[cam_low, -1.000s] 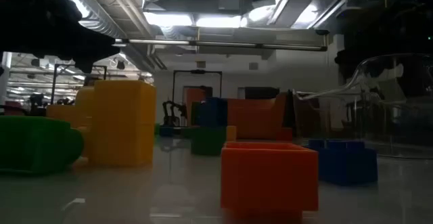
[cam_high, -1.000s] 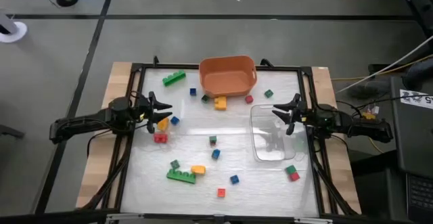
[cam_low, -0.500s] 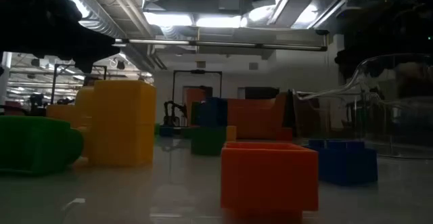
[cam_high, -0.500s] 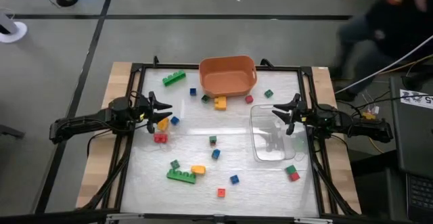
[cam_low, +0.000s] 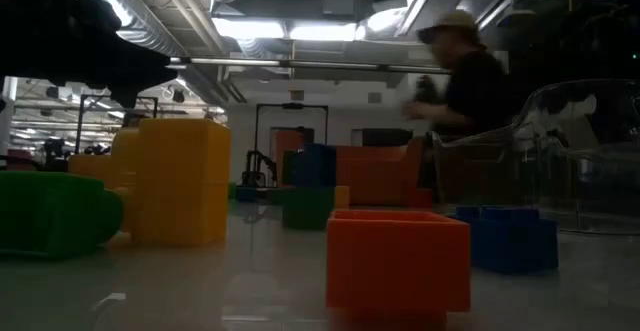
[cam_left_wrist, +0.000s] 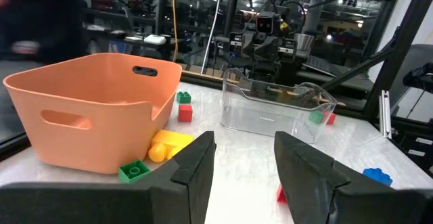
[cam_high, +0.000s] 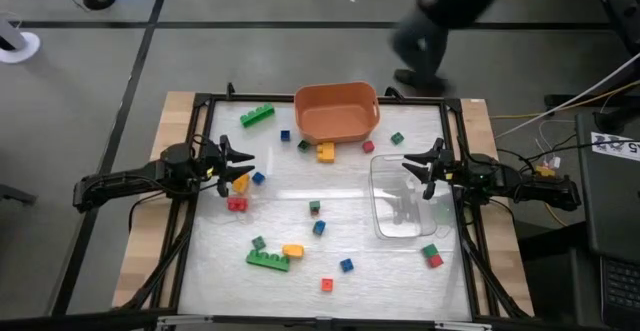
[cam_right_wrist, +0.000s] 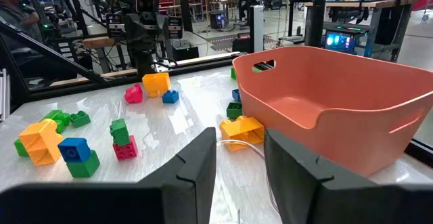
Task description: Sort blocks by size
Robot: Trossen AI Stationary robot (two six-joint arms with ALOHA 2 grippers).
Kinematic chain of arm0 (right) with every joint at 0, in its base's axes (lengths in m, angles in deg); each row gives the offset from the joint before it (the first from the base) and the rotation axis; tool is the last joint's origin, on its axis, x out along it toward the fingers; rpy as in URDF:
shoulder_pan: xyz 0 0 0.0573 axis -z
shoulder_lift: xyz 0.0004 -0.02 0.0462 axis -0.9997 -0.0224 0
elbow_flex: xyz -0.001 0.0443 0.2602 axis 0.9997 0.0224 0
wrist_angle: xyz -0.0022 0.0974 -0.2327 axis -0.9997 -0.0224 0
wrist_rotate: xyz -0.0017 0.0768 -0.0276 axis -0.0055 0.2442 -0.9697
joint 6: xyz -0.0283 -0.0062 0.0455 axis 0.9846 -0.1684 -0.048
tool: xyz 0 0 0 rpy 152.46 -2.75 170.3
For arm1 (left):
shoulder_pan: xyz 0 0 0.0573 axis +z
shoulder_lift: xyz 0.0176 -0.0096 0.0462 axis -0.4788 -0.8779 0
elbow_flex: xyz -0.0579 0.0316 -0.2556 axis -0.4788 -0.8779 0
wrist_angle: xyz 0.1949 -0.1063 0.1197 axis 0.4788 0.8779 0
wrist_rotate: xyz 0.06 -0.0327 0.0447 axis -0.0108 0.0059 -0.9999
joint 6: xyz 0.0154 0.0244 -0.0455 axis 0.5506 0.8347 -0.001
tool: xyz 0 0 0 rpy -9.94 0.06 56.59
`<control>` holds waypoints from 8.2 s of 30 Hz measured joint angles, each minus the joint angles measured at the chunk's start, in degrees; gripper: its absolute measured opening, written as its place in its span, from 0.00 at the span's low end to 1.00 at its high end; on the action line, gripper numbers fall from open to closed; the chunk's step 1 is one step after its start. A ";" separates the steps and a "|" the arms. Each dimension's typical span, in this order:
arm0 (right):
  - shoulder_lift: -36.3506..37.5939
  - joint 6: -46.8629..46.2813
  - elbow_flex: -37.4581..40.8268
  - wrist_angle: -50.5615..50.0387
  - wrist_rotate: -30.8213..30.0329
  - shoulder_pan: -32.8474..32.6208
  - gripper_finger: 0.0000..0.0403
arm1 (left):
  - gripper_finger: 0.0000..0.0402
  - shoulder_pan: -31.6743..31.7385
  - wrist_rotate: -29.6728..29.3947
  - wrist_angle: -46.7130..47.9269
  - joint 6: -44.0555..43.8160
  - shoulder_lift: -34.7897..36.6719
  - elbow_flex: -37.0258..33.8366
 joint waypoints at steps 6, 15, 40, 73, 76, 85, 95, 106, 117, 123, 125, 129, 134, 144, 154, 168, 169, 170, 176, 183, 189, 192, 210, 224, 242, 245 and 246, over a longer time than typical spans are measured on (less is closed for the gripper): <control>0.00 -0.02 0.00 0.05 -0.31 0.00 0.31 | 0.36 0.00 0.00 0.00 0.03 0.02 0.00; 0.02 -0.01 0.15 4.52 -2.60 0.00 0.31 | 0.36 -0.02 0.00 0.00 1.11 0.02 0.00; -2.52 1.06 -4.00 9.93 -17.03 0.00 0.55 | 0.36 -0.01 -0.03 -0.01 -1.95 0.02 0.00; -79.87 0.72 -68.57 -54.93 6.91 41.73 0.67 | 0.36 -0.02 -0.86 0.17 -1.95 0.01 -0.02; -85.34 2.04 -68.57 -55.03 7.94 43.24 0.67 | 0.36 -0.01 -0.86 0.17 -1.95 0.02 -0.02; -97.80 6.29 -68.57 -54.84 10.38 43.89 0.67 | 0.36 0.00 -0.87 0.20 -1.95 0.02 -0.02; -102.72 9.38 -68.54 -54.51 15.31 43.89 0.67 | 0.36 -0.02 -0.87 0.20 -1.94 0.02 -0.02; -103.10 9.43 -63.88 -50.88 16.81 43.87 0.67 | 0.36 0.00 -0.85 0.20 -1.92 0.01 -0.02; -103.13 9.11 -59.33 -42.46 12.89 43.85 0.66 | 0.36 0.00 -0.86 0.21 -1.92 0.02 -0.02; -103.13 9.09 -59.01 -42.29 12.63 43.80 0.48 | 0.36 0.00 -0.85 0.20 -1.92 0.00 -0.02; -103.13 9.09 -58.99 -42.33 13.30 43.84 0.39 | 0.36 0.00 -0.85 0.22 -1.92 0.00 -0.02; -103.10 9.09 -59.01 -42.53 13.81 43.85 0.34 | 0.36 0.00 -0.85 0.22 -1.92 0.02 -0.02; -103.13 8.98 -59.67 -45.73 13.81 43.86 0.34 | 0.36 -0.02 -0.85 0.20 -1.92 0.00 -0.02; -103.13 8.98 -70.16 -63.51 8.76 43.87 0.34 | 0.36 0.00 -0.86 0.22 -1.70 0.02 -0.02; -102.85 8.61 -85.39 -83.41 16.30 43.81 0.35 | 0.36 -0.02 -1.01 0.24 -0.22 0.02 -0.02; -94.91 6.93 -87.19 -83.05 33.16 31.33 0.36 | 0.36 0.00 -1.22 0.26 -0.37 0.00 -0.02; -94.35 6.47 -87.19 -83.05 33.26 29.10 0.36 | 0.36 0.00 -1.22 0.26 -0.28 0.00 -0.02; -93.80 5.75 -87.19 -83.07 33.23 26.68 0.36 | 0.36 0.00 -1.23 0.26 -0.19 0.00 -0.02; -92.35 1.29 -87.19 -83.03 31.69 11.15 0.36 | 0.36 0.00 -1.25 0.26 -0.07 0.00 -0.02; -92.56 -7.67 -84.73 -82.99 19.97 -4.40 0.36 | 0.36 -0.01 -4.13 -0.23 0.03 0.00 -0.02; -92.59 -13.50 -79.26 -82.11 17.73 -12.74 0.38 | 0.36 -0.02 -4.42 -1.16 2.41 0.00 -0.02; -92.61 -13.91 -76.31 -80.63 17.75 -16.22 0.43 | 0.36 -0.03 -4.41 -1.64 2.14 0.00 -0.02; -92.63 -21.10 -70.38 -73.83 18.21 -20.26 0.59 | 0.36 -7.73 -4.58 -18.77 -0.28 -11.28 0.03; -91.13 -21.07 -78.44 -75.52 7.31 -20.28 0.59 | 0.36 -15.91 -8.70 -25.54 4.11 -52.18 16.41; -89.16 -21.07 -78.31 -74.09 -0.31 -20.28 0.59 | 0.36 -21.05 -5.66 -25.44 2.98 -80.29 28.86; -89.16 -21.07 -78.31 -73.35 -0.28 -20.28 0.59 | 0.36 -21.14 -5.68 -25.43 2.84 -82.30 30.25; -89.16 -21.07 -78.31 -73.30 -0.28 -20.28 0.59 | 0.36 -21.11 -5.68 -25.40 2.84 -82.90 30.68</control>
